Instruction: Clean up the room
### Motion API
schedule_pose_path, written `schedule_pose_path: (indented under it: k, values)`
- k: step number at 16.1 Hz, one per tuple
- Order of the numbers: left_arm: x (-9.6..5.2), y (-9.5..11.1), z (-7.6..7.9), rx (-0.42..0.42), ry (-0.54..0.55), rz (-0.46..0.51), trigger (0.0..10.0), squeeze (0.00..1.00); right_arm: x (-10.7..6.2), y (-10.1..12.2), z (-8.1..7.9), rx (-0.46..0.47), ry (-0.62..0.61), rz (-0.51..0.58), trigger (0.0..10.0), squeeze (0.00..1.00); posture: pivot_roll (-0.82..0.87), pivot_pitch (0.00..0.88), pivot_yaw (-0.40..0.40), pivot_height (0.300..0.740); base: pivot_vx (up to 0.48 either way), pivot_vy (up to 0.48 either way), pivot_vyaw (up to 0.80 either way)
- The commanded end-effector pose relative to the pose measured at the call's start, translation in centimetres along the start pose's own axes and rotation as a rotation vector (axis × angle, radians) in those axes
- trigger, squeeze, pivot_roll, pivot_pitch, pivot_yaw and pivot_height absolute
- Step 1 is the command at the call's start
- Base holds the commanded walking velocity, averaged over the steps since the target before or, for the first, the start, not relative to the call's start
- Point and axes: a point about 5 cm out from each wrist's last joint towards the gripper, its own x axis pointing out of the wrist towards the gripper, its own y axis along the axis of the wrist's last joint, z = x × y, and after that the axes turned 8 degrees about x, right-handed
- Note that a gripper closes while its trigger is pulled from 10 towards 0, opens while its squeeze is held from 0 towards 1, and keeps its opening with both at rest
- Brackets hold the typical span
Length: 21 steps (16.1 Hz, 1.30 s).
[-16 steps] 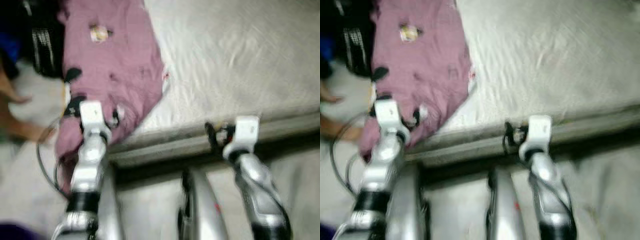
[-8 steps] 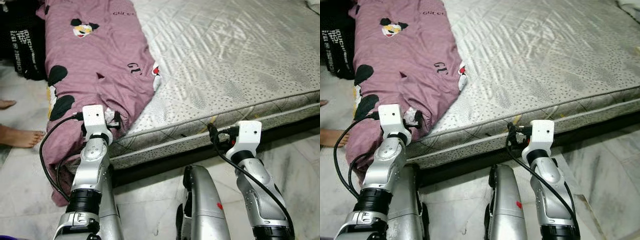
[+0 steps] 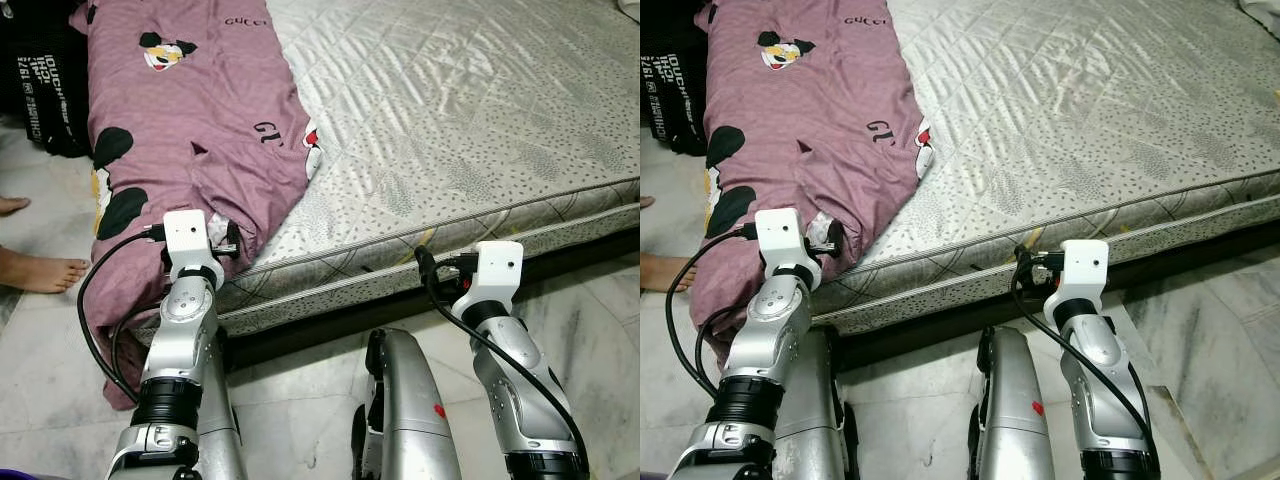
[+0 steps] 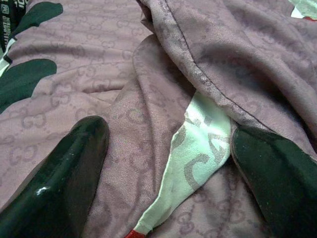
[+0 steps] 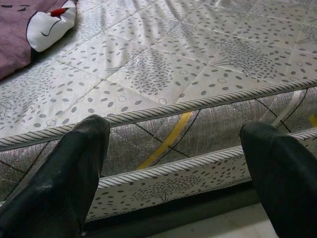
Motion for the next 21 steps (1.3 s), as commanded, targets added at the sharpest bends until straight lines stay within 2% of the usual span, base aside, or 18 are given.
schedule_pose_path:
  k: [1,2,3,5,6,7,10,11,12,14,15,17,20,21]
  values:
    - [0.2,0.0,-0.1,0.001,0.007,0.001,10.0,0.0,-0.2,0.2,0.1,-0.002,0.0,-0.002,10.0,0.0,-0.04,0.206,-0.037,0.496,0.0,0.0,0.0]
    - [0.7,-1.0,6.2,0.213,-0.349,-0.068,10.0,0.0,0.1,0.3,0.4,-0.035,0.001,-0.014,10.0,0.0,-0.07,0.165,-0.063,0.496,0.0,0.0,0.0]
    - [0.7,-1.3,7.5,0.27,-0.43,-0.087,10.0,0.0,0.2,0.3,0.5,-0.045,0.002,-0.016,10.0,0.0,-0.07,0.164,-0.063,0.496,0.0,0.0,0.0]
    - [1.4,-0.2,5.9,0.182,-0.306,-0.039,10.0,0.0,0.4,0.6,0.4,-0.034,0.001,0.011,10.0,0.0,-0.06,0.159,-0.062,0.496,0.0,0.0,0.0]
    - [1.7,0.2,4.5,0.14,-0.221,-0.013,10.0,0.0,0.5,0.7,0.3,-0.032,0.001,0.017,10.0,0.0,-0.05,0.154,-0.061,0.496,0.0,0.0,0.0]
    - [1.9,0.1,3.7,0.131,-0.187,-0.015,10.0,0.0,0.6,0.7,0.2,-0.031,0.002,0.018,10.0,0.0,-0.05,0.152,-0.061,0.496,0.0,0.0,0.0]
    - [2.2,-1.2,4.0,0.182,-0.243,-0.091,10.0,0.0,0.8,0.7,0.0,-0.03,0.005,0.022,10.0,0.0,-0.05,0.15,-0.062,0.496,0.0,0.0,0.0]
    - [2.0,-1.5,5.8,0.237,-0.359,-0.124,10.0,0.0,0.8,0.7,0.0,-0.03,0.003,0.026,10.0,0.0,-0.05,0.146,-0.06,0.496,0.0,0.0,0.0]
    - [1.8,-1.4,6.9,0.256,-0.422,-0.119,10.0,0.0,0.9,0.7,0.0,-0.031,0.001,0.027,10.0,0.0,-0.05,0.145,-0.06,0.496,0.0,0.0,0.0]
    - [1.1,-1.5,9.0,0.26,-0.534,-0.116,10.0,0.0,0.9,0.7,0.1,-0.036,-0.005,0.027,10.0,0.0,-0.05,0.143,-0.057,0.496,0.0,0.0,0.0]
    - [0.9,-1.6,9.4,0.27,-0.561,-0.117,10.0,0.0,0.9,0.7,0.0,-0.037,-0.005,0.027,10.0,0.0,-0.05,0.143,-0.056,0.496,0.0,0.0,0.0]
    - [-0.9,-2.4,12.3,0.279,-0.764,-0.113,10.0,0.0,1.0,0.7,0.1,-0.042,-0.016,0.028,10.0,0.0,-0.05,0.142,-0.055,0.496,0.0,0.0,0.0]
    - [-2.2,-2.8,13.9,0.305,-0.907,-0.098,10.0,0.0,1.3,0.7,0.1,-0.042,-0.019,0.028,10.0,0.0,-0.04,0.137,-0.057,0.496,0.0,0.0,0.0]
    - [-2.6,-2.3,14.3,0.327,-0.938,-0.041,10.0,0.0,1.3,0.7,0.1,-0.044,-0.02,0.029,10.0,0.0,-0.04,0.136,-0.056,0.496,0.0,0.0,0.0]
